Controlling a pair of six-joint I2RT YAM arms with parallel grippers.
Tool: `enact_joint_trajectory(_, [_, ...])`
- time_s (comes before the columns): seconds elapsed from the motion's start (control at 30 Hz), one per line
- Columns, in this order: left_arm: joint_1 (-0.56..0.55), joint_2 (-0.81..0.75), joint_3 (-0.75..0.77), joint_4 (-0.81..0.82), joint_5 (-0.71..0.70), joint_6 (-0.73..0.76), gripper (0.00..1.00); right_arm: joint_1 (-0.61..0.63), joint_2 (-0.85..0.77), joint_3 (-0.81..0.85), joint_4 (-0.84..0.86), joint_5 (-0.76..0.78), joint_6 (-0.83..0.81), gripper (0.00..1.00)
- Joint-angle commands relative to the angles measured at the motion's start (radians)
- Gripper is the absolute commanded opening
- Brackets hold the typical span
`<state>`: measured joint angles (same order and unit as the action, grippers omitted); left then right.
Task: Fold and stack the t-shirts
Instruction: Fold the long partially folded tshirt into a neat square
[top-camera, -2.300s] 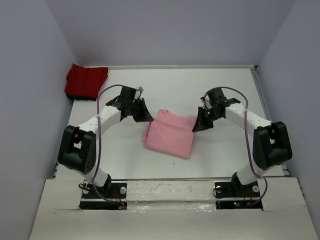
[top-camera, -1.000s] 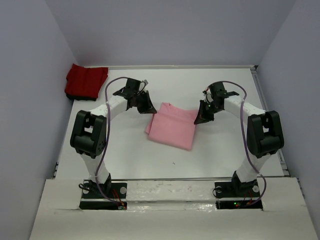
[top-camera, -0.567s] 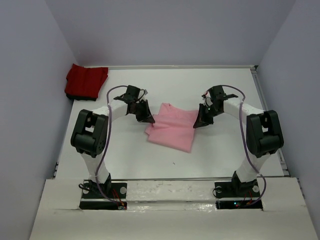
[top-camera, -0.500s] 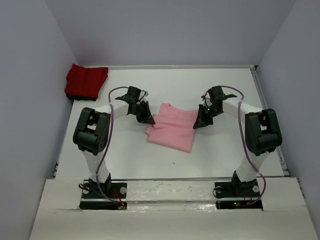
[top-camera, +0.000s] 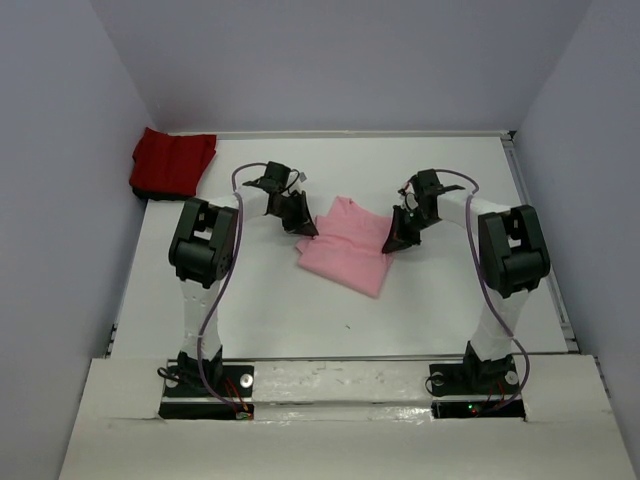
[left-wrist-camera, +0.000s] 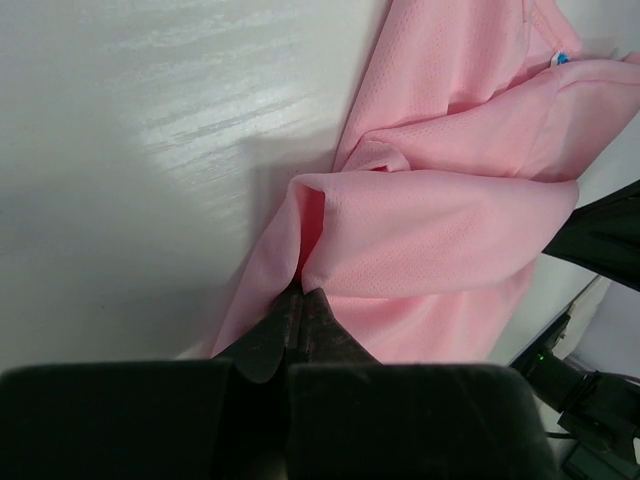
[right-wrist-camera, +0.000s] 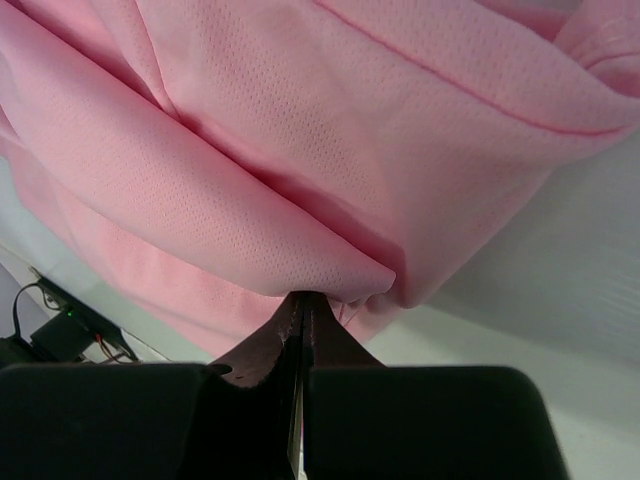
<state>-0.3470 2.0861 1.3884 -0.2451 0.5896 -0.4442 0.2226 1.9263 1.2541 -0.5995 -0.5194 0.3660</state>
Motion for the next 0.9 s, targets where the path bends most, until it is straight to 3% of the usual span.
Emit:
enact_joint_trajectory(0.0, [-0.012,0.005,0.040,-0.040,0.003,0.032,0.00,-0.005,0.023,0.039,0.035,0.012,-0.002,0.00])
enact_joint_trajectory(0.7, [-0.023,-0.222,-0.166,-0.215,-0.194,0.013,0.00,-0.005,0.299,0.381,-0.089,0.052,-0.078,0.00])
enact_joint_trajectory(0.87, [-0.023,-0.274,-0.247,-0.195,-0.201,-0.016,0.00,-0.005,0.304,0.375,-0.098,0.036,-0.079,0.00])
